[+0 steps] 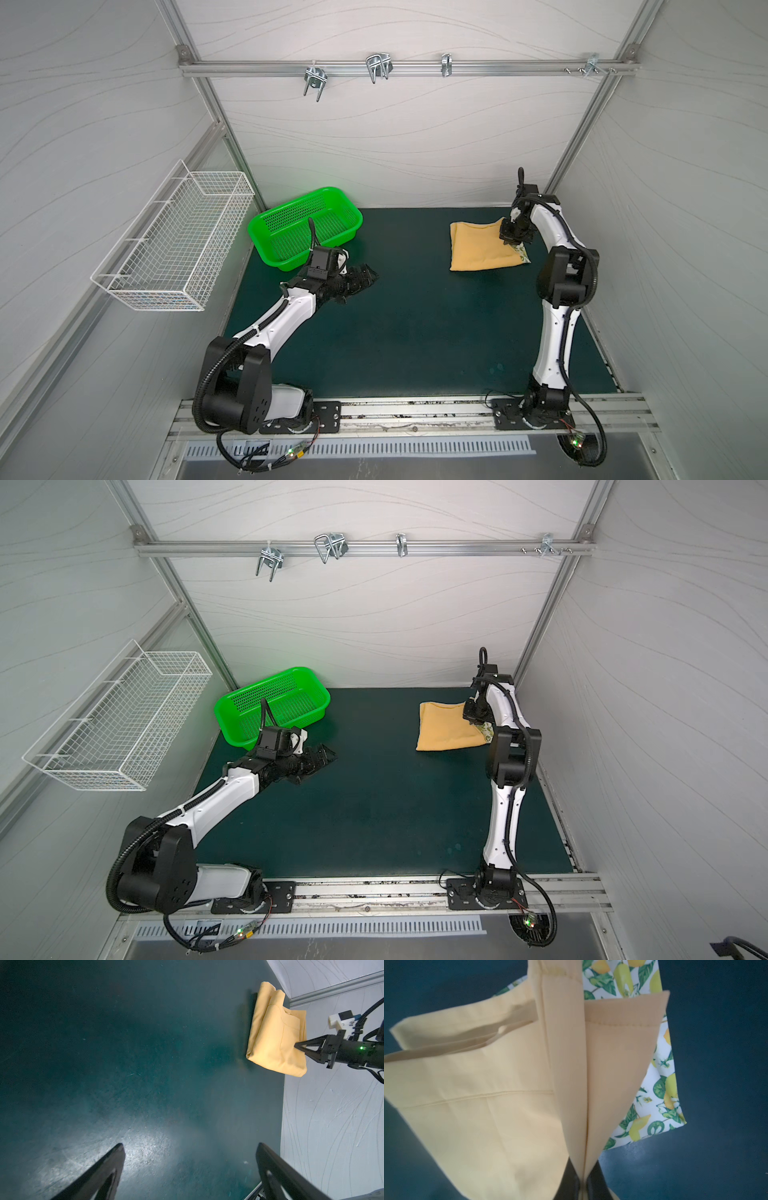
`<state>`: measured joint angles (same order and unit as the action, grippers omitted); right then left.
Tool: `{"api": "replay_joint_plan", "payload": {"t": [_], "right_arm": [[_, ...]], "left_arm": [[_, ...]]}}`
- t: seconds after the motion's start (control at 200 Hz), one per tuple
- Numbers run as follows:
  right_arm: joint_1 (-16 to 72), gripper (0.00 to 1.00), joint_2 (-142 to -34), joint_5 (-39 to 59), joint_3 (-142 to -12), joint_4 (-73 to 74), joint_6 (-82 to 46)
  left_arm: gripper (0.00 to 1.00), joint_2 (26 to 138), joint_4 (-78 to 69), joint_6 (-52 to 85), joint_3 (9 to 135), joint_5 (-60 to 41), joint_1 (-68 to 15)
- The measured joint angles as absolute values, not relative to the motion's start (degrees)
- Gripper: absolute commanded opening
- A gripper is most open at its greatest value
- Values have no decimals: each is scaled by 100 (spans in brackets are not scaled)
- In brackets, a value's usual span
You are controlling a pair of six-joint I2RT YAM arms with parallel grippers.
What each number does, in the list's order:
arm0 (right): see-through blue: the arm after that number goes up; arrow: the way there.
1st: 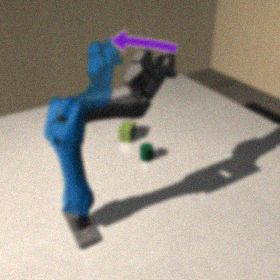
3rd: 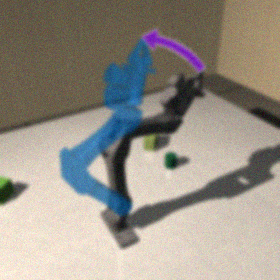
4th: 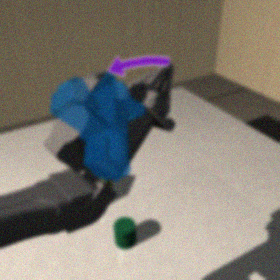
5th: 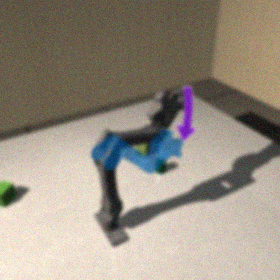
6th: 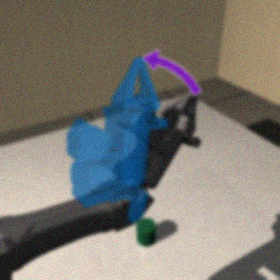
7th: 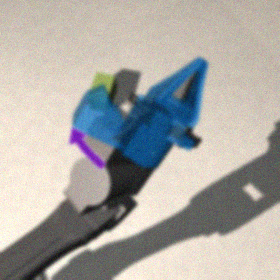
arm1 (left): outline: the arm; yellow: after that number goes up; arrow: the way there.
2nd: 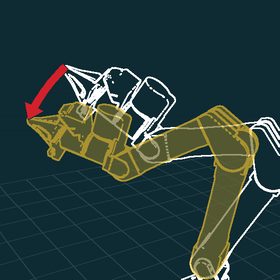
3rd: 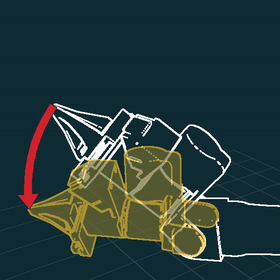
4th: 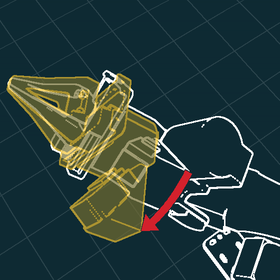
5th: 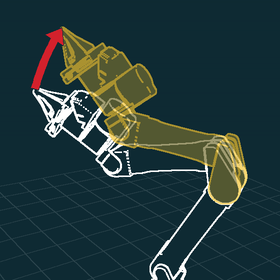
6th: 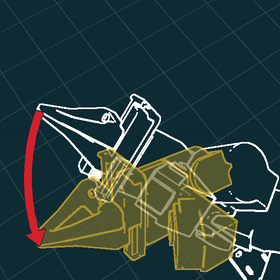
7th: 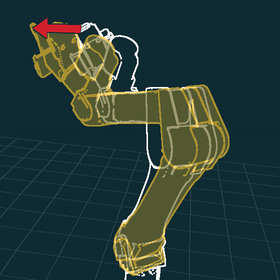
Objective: Fold and stack the skirts
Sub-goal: 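Lower the tan skirt onto the lemon-print skirt and open the right gripper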
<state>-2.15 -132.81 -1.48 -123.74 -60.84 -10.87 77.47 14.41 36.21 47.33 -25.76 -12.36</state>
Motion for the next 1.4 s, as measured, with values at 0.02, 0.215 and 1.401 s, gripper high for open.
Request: {"api": "replay_joint_plan", "payload": {"t": [0.02,0.215,1.401], "right_arm": [[-226,9,-13305,-174,-12385,-6084,-1087],[-239,28,-13605,-436,-12822,-6055,-1009],[1557,99,-9144,823,-7920,-2432,-2370]], "left_arm": [[98,7758,1441,3621,4733,-2576,-1236],[98,7828,1441,3621,4731,-2550,-1236],[99,6434,3647,2283,5561,75,-1236]]}}
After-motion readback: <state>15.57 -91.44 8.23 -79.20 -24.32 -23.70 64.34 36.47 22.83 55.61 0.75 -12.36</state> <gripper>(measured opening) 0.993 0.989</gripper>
